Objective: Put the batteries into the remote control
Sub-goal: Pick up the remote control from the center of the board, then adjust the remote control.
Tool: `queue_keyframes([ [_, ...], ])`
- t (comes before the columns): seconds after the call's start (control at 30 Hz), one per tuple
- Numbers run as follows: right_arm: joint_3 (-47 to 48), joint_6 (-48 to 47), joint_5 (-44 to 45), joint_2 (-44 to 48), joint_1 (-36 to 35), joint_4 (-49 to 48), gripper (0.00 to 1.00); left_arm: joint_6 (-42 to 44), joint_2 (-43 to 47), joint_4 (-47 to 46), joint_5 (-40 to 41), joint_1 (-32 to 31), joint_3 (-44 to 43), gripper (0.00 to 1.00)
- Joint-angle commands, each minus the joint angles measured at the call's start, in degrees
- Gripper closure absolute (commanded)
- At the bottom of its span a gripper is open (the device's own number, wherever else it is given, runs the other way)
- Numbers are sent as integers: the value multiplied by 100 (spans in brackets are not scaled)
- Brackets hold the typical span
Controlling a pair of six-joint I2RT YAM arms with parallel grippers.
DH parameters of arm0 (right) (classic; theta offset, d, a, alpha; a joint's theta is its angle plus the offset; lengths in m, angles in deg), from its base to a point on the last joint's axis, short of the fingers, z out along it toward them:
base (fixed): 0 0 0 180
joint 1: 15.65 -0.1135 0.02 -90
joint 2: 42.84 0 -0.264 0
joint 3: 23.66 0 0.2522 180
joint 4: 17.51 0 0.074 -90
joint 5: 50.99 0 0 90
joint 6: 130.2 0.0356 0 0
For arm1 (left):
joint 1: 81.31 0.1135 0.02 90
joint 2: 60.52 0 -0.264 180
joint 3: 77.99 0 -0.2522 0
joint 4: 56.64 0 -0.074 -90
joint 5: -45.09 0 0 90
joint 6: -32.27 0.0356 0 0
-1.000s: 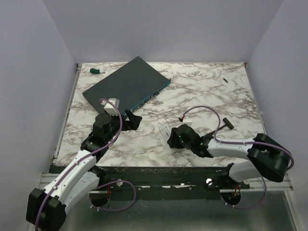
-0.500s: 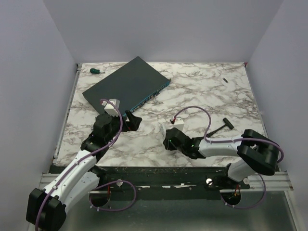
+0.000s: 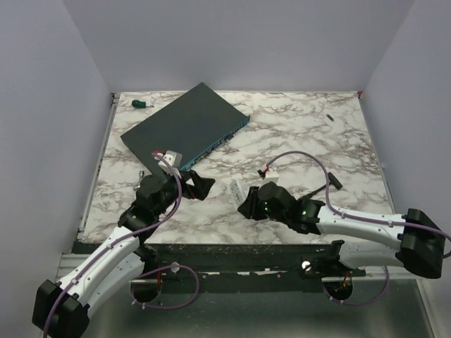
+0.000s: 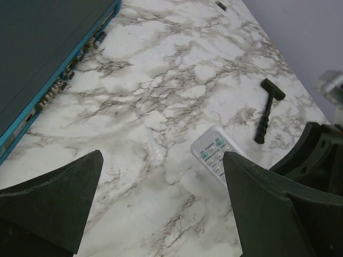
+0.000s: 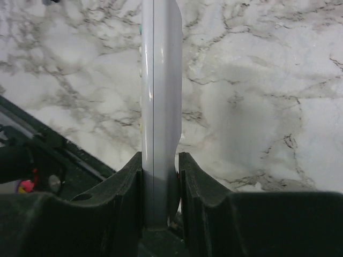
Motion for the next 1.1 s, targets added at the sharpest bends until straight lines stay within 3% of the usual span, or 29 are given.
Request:
queue_keyframes([
  [0.0, 916, 420, -330, 457, -42, 1732, 99, 652, 147, -773, -97, -679, 94, 1],
  [0.1, 1414, 657, -381, 718, -45, 2680, 99, 1204, 397, -957, 459, -1338, 214, 1],
  [0.27, 1845, 974, -376, 1284, -25, 3479, 99, 1953, 1295, -1681, 1013, -2112, 903, 1],
  [0.47, 2502, 862, -1241, 1220, 154, 4102, 99, 3210, 2108, -1655, 1691, -3004, 1316, 1],
  [0.57, 2684, 727, -1778, 957, 366, 4173, 99, 4019, 1984, -1473, 1672, -3516, 1207, 2],
  [0.77, 2973, 548, -2983, 537, 1031, 3977, 99, 5769, 1459, -1574, 2829, -4748, 1043, 1],
  [1.07, 2964, 600, -4130, 289, 1408, 3861, 99, 7110, 553, -2427, 3746, -5851, 1082, 2],
])
